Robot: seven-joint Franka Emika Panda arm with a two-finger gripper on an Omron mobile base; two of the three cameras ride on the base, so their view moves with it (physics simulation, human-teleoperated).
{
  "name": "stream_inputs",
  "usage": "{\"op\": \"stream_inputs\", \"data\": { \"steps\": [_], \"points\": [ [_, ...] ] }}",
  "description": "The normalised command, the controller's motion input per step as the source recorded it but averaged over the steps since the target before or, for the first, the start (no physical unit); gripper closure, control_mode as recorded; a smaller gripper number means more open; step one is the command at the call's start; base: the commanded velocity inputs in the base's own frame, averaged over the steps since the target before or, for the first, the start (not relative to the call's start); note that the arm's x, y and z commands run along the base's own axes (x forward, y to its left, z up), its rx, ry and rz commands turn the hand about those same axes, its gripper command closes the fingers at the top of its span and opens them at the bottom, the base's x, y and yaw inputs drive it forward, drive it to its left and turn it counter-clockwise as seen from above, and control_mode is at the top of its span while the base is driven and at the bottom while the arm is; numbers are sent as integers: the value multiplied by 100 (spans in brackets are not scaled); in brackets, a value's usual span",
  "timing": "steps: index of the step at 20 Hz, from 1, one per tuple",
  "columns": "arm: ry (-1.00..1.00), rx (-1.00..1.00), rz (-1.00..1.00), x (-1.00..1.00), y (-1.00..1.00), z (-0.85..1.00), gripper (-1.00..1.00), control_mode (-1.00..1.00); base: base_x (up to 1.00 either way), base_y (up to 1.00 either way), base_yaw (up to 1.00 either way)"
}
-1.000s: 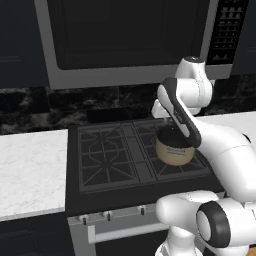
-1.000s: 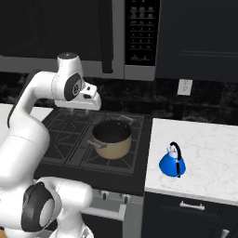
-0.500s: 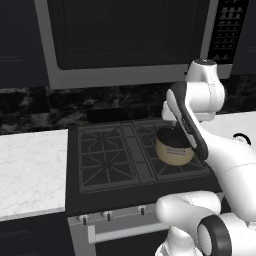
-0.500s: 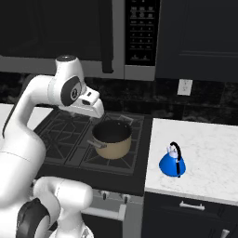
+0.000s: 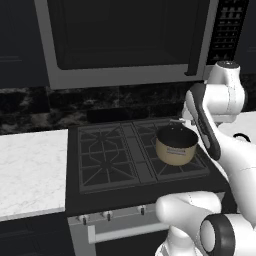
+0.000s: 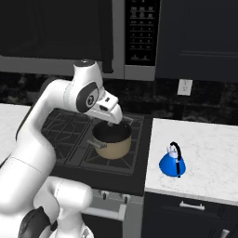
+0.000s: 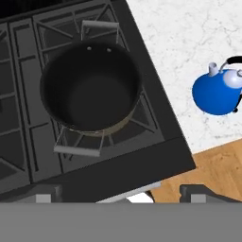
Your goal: Pick the kettle from the counter and place it on a stove burner. Then turn the burner on.
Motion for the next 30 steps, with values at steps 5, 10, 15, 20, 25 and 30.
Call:
{"op": "stream_inputs", "data": {
  "steps": [5,10,15,20,25,30],
  "points": [
    [0,-4,0,2,-65,0,-100,-100,0,0,0],
    [0,-5,0,11,-51,-5,-100,-100,0,0,0],
    [0,-1,2,30,-48,-32,-100,-100,0,0,0],
    [0,0,4,21,-46,-57,-100,-100,0,0,0],
    [0,0,6,33,-50,-41,-100,-100,0,0,0],
    [-5,0,4,34,-59,-10,-100,-100,0,0,0]
  ]
}}
